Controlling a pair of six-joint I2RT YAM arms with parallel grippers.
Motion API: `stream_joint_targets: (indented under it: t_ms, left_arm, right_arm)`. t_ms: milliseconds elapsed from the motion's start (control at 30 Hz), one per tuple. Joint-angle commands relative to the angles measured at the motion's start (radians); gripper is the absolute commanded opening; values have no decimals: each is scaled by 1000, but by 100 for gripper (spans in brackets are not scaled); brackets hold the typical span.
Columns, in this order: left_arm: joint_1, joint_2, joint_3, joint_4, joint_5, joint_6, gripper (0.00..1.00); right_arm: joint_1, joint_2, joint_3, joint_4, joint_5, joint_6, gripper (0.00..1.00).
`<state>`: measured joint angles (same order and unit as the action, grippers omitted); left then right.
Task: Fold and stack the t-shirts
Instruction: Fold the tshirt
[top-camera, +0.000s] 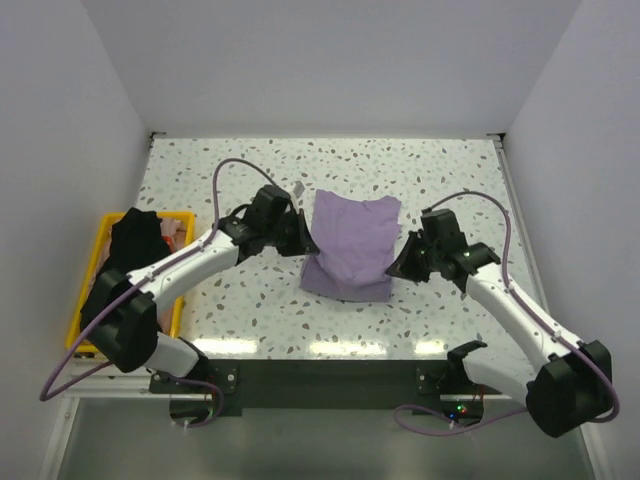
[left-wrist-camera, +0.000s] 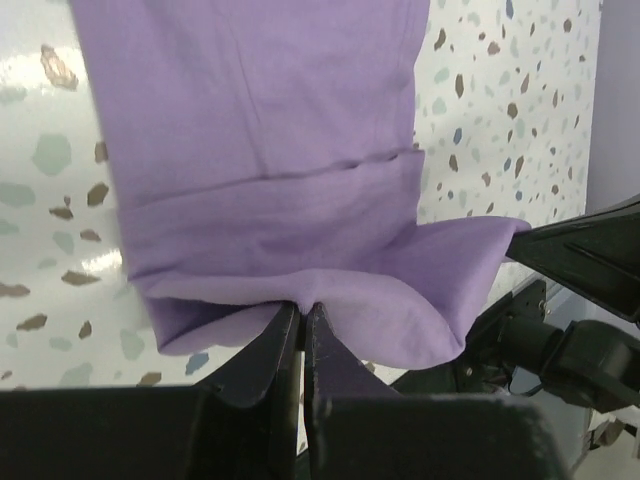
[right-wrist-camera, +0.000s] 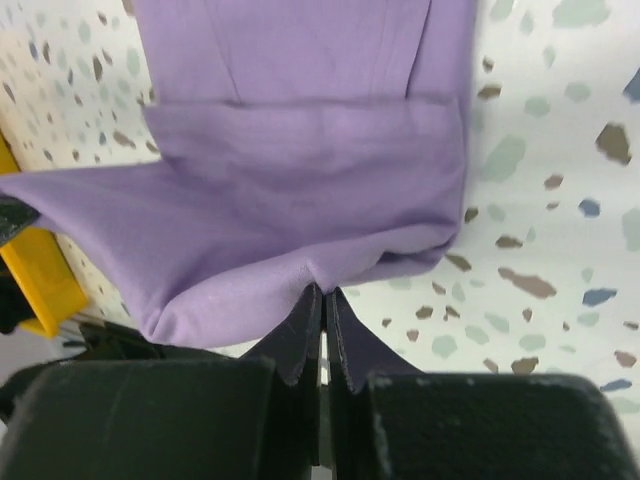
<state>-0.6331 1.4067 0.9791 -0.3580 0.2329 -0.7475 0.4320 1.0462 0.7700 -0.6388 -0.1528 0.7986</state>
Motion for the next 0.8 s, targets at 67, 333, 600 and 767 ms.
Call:
stream_joint_targets:
  t_ms: [67,333,600,767]
  left_arm:
    - [56,106,167,47,58,45,0]
    - [131,342,413,67,120,54,0]
    - [223,662,717,128,149,27,0]
    - [263,774,869,146,195,10,0]
  right_arm:
    - [-113,126,130,116,-85,-94,0]
    - [-240,383,287,228,-201,-137,0]
    - [-334,734,535,289,-281,-171,0]
    - [-357,854,633,307,-294,-170,0]
